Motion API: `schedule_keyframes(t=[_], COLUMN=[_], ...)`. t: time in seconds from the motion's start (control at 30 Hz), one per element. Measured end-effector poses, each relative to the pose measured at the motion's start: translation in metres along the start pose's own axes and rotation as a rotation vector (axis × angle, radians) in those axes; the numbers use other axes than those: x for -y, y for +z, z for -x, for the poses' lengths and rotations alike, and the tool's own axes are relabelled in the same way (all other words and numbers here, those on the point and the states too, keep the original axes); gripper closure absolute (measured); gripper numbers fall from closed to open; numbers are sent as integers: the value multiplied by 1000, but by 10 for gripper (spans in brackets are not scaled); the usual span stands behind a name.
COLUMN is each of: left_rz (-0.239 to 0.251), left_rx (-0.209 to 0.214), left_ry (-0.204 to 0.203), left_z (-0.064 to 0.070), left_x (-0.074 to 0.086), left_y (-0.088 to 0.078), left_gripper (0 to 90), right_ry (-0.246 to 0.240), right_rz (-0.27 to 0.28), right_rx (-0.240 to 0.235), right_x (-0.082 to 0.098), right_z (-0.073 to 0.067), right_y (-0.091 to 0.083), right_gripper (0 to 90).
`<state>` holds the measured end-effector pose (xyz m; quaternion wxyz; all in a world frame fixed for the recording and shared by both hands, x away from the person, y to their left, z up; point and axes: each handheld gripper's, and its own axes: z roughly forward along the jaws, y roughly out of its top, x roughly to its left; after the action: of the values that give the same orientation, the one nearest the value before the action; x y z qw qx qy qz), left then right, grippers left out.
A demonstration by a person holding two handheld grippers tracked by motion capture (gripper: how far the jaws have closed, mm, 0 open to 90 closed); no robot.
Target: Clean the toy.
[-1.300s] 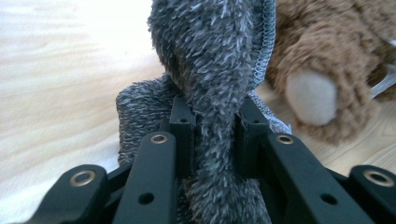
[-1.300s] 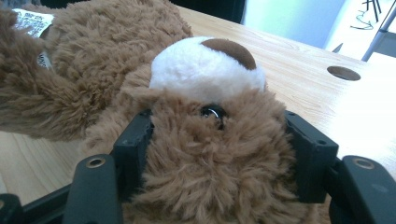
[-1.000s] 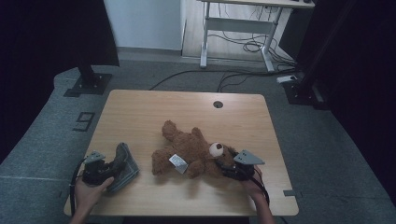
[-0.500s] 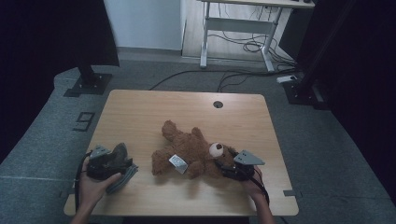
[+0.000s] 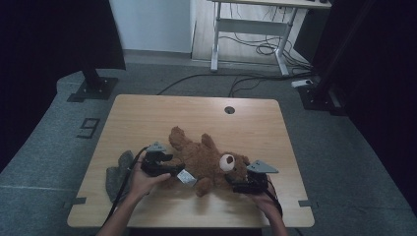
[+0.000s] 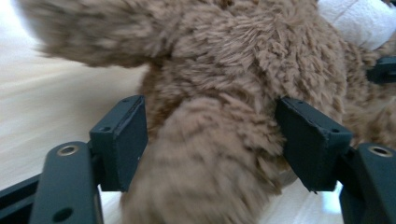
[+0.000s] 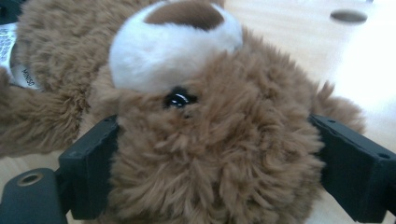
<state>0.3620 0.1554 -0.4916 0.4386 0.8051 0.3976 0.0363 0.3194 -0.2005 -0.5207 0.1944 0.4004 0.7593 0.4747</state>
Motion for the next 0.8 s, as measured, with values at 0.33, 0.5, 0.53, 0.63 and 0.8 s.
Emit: schedule_keyframes(t=[0.33,0.5,0.53,0.63,0.8], left_rz=[-12,49,63,104,118], left_rx=[99,49,25,-9,-24], left_ry=[30,47,54,52,39], left_z=[4,7,7,5,-3], left_x=[5,5,4,-3,-15], left_y=[7,3,2,1,2], left_gripper=[593,724,740,772,773], right_ry=[-86,-147,-150,-202,-218], right_rz=[-19,46,63,122,148], right_rx=[-1,50,52,84,71], right_x=[-6,-15,-16,-27,-41], right_z=[-9,-10,-9,-9,6], right_y=[9,17,18,21,33], right_gripper=[423,484,490,496,482])
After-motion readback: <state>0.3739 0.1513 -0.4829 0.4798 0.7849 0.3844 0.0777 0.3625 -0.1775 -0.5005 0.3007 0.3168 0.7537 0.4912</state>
